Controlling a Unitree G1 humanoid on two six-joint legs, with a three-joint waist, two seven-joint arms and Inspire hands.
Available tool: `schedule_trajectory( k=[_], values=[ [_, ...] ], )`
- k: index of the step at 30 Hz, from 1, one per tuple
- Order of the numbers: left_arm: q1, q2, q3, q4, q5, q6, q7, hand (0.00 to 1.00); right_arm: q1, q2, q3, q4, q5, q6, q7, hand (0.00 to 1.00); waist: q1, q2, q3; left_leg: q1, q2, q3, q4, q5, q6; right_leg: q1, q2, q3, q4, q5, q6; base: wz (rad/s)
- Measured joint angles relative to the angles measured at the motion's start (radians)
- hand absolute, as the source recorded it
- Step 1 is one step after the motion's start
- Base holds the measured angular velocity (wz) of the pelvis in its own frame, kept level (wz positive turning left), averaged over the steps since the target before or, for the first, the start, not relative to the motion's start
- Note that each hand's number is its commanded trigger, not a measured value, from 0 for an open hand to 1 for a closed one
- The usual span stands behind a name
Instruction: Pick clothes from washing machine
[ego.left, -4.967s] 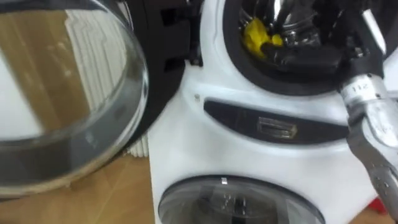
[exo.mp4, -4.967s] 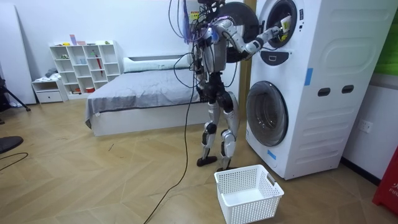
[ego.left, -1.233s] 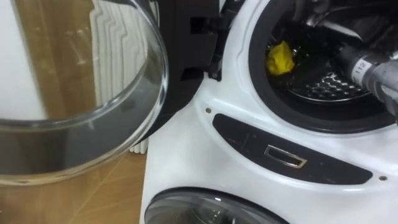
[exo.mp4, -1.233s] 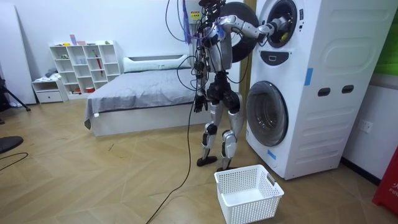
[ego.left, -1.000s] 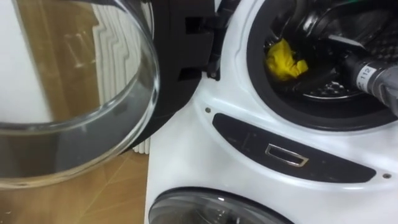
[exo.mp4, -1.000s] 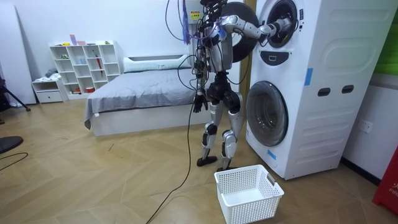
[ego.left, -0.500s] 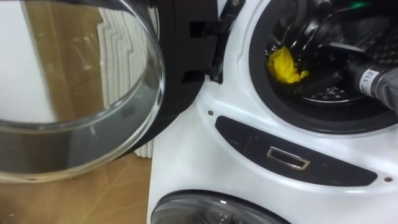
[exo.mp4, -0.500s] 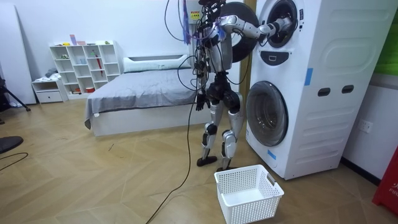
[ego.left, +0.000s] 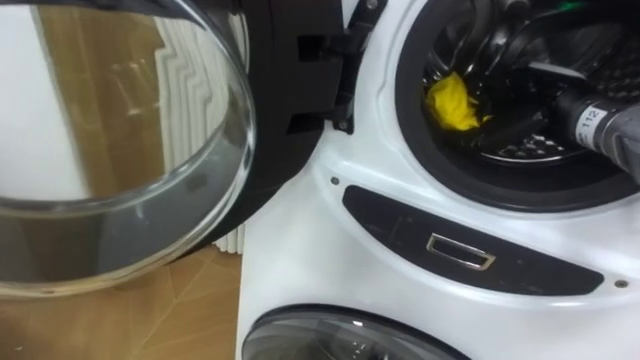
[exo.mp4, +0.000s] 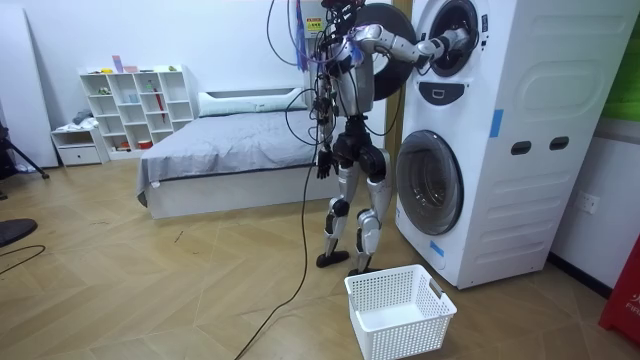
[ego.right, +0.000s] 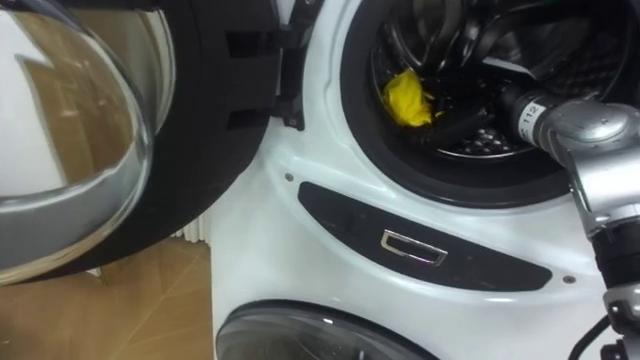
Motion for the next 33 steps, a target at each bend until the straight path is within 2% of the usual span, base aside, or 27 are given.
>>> schedule_trajectory(
  k=[6,11,13,14,15,18,20,23,24,26,28,33],
  values=[
    [0.018,0.001,0.007,0.003,-0.001,-0.024,0.005,0.00,0.137,-0.005,-0.015,-0.304,0.000,0.003,-0.140,1.00,-0.005,-0.010,-0.0055,0.002,0.004,0.051,-0.008,0.000,-0.001,-0.027,0.012,0.048,0.001,0.000,-0.001,-0.24],
    [0.048,-0.002,0.051,0.008,-0.001,-0.085,0.046,0.00,0.323,-0.005,-0.100,-0.736,0.088,0.000,-0.234,1.00,-0.047,0.011,0.0054,0.009,0.011,0.074,-0.009,0.000,-0.001,-0.025,0.013,0.069,-0.004,0.001,-0.001,-0.12],
    [0.066,-0.006,0.054,0.009,0.001,-0.097,0.055,0.00,0.359,-0.005,-0.116,-0.846,0.122,-0.002,-0.244,1.00,-0.076,0.017,0.0050,0.010,0.016,0.079,-0.010,0.000,-0.001,-0.025,0.013,0.072,-0.003,0.001,-0.001,-0.08],
    [0.072,-0.010,0.057,0.008,0.002,-0.099,0.064,0.00,0.393,-0.005,-0.135,-0.919,0.150,-0.003,-0.252,1.00,-0.088,0.028,0.0078,0.010,0.017,0.094,-0.010,0.000,-0.001,-0.028,0.014,0.078,-0.003,0.001,-0.001,-0.12],
    [0.080,-0.011,0.060,0.007,0.003,-0.107,0.064,0.00,0.434,-0.005,-0.160,-0.981,0.179,-0.016,-0.255,1.00,-0.091,0.031,0.0071,0.010,0.018,0.105,-0.010,0.000,-0.001,-0.029,0.014,0.082,-0.003,0.001,-0.001,-0.13],
    [0.104,-0.012,0.061,-0.004,0.002,-0.121,0.076,0.00,0.512,-0.004,-0.192,-1.039,0.235,-0.046,-0.262,1.00,-0.110,0.033,0.0061,0.012,0.017,0.106,-0.010,0.000,-0.001,-0.028,0.015,0.085,-0.002,0.001,-0.001,-0.03],
    [0.118,-0.013,0.061,-0.004,0.001,-0.125,0.082,0.00,0.575,-0.002,-0.218,-1.061,0.257,-0.050,-0.262,1.00,-0.116,0.035,0.0053,0.015,0.018,0.106,-0.016,-0.002,-0.004,-0.030,0.017,0.089,0.000,0.001,-0.001,-0.04],
    [0.135,-0.015,0.059,-0.003,0.001,-0.133,0.088,0.00,0.614,-0.002,-0.229,-1.070,0.265,-0.050,-0.258,1.00,-0.130,0.041,0.0018,0.017,0.019,0.119,-0.029,-0.005,-0.005,-0.044,0.022,0.103,0.016,0.003,-0.005,-0.13],
    [0.147,-0.019,0.058,0.000,0.001,-0.134,0.089,0.00,0.631,-0.002,-0.231,-1.084,0.280,-0.050,-0.255,1.00,-0.136,0.047,-0.0055,0.018,0.020,0.125,-0.028,-0.006,-0.006,-0.044,0.023,0.108,0.016,0.004,-0.006,-0.16],
    [0.160,-0.025,0.059,0.001,0.001,-0.134,0.090,0.00,0.662,-0.002,-0.250,-1.109,0.309,-0.052,-0.240,1.00,-0.146,0.053,-0.0110,0.021,0.020,0.128,-0.027,-0.006,-0.007,-0.042,0.025,0.112,0.016,0.005,-0.007,-0.08],
    [0.169,-0.027,0.059,0.006,0.001,-0.135,0.090,0.00,0.668,-0.002,-0.254,-1.115,0.334,-0.054,-0.232,1.00,-0.165,0.053,-0.0105,0.022,0.019,0.133,-0.022,-0.007,-0.008,-0.040,0.028,0.118,0.016,0.006,-0.010,-0.08],
    [0.173,-0.036,0.060,0.036,0.001,-0.144,0.088,0.00,0.729,-0.002,-0.305,-1.122,0.391,-0.071,-0.227,1.00,-0.174,0.051,-0.0068,0.036,0.022,0.160,-0.023,-0.010,-0.015,-0.036,0.039,0.138,0.013,0.009,-0.014,-0.17]
  ],
)
